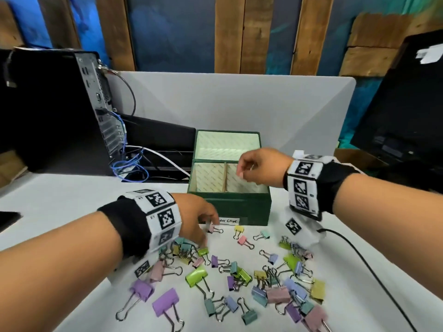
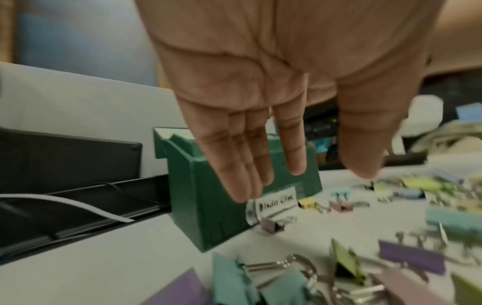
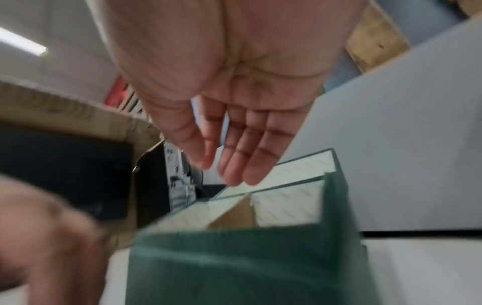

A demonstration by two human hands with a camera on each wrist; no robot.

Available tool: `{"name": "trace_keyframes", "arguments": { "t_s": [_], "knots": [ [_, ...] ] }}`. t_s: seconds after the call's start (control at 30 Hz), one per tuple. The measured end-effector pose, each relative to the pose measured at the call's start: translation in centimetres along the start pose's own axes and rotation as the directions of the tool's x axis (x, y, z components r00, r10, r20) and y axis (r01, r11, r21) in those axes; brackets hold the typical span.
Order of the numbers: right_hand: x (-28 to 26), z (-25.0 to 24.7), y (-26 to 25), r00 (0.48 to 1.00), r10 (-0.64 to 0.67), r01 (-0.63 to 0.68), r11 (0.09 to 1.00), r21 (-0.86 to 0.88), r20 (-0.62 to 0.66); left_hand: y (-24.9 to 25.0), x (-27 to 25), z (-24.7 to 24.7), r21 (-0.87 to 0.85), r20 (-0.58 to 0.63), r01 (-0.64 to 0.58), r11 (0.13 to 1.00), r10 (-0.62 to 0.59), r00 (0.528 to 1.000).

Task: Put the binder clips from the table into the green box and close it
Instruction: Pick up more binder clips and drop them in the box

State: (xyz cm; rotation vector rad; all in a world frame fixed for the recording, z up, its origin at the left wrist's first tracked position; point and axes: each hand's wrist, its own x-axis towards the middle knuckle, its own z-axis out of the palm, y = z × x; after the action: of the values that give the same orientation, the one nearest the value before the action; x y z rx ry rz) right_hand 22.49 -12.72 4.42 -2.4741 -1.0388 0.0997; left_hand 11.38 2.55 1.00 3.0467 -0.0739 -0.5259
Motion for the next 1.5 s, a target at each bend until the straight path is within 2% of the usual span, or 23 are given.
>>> {"name": "trace_keyframes", "arguments": {
  "t_s": [0.07,0.13,0.23,0.43,0.53,0.67,0.77,0.9,1.03,1.2,1.5],
  "knots": [
    [-2.0,0.2,0.6,0.977,-0.013,0.052,0.982,-0.181,0.211,1.1,0.8,0.5,0.091,0.042,-0.016,0.996,0.012,0.999],
    [-3.4,0.8,1.0,0.908,0.059,0.074,0.952,-0.298,0.414,1.8,1.5,0.9,0.133,0.061,0.008,0.991,-0.017,0.998],
    [-4.3,2.3,1.5,0.846,0.115,0.138,0.896,-0.421,0.52,1.9,2.3,1.3,0.164,0.064,0.049,0.985,-0.06,0.996],
    [-3.6,5.1,0.9,0.826,0.101,0.212,0.856,-0.472,0.555,1.6,2.2,1.5,0.007,0.117,0.075,0.997,-0.075,0.99],
    [-3.3,6.1,0.3,0.807,0.098,0.277,0.808,-0.519,0.583,2.1,2.0,1.8,0.069,0.153,0.05,0.996,-0.06,0.986],
    [-3.6,5.7,0.2,0.809,0.066,0.306,0.802,-0.514,0.584,2.5,2.1,2.0,0.139,0.058,0.039,0.989,-0.047,0.997],
    [-4.3,5.2,0.6,0.809,0.061,0.313,0.797,-0.517,0.585,2.6,2.5,1.8,0.162,0.088,0.015,0.987,-0.03,0.996],
    [-4.9,5.2,1.1,0.816,0.06,0.291,0.817,-0.498,0.576,2.8,2.9,2.0,0.186,0.169,-0.051,0.981,0.019,0.985],
    [-4.7,5.0,1.6,0.819,0.04,0.272,0.852,-0.448,0.572,3.0,2.9,2.3,0.179,0.154,-0.083,0.98,0.055,0.987],
    [-4.4,5.8,1.6,0.827,0.037,0.273,0.846,-0.458,0.561,3.0,3.1,2.6,0.098,0.135,-0.094,0.991,0.081,0.988],
    [-3.4,6.1,2.5,0.775,0.07,0.198,0.917,-0.345,0.628,3.2,3.5,2.8,0.09,0.139,-0.124,0.988,0.111,0.984]
  ]
}}
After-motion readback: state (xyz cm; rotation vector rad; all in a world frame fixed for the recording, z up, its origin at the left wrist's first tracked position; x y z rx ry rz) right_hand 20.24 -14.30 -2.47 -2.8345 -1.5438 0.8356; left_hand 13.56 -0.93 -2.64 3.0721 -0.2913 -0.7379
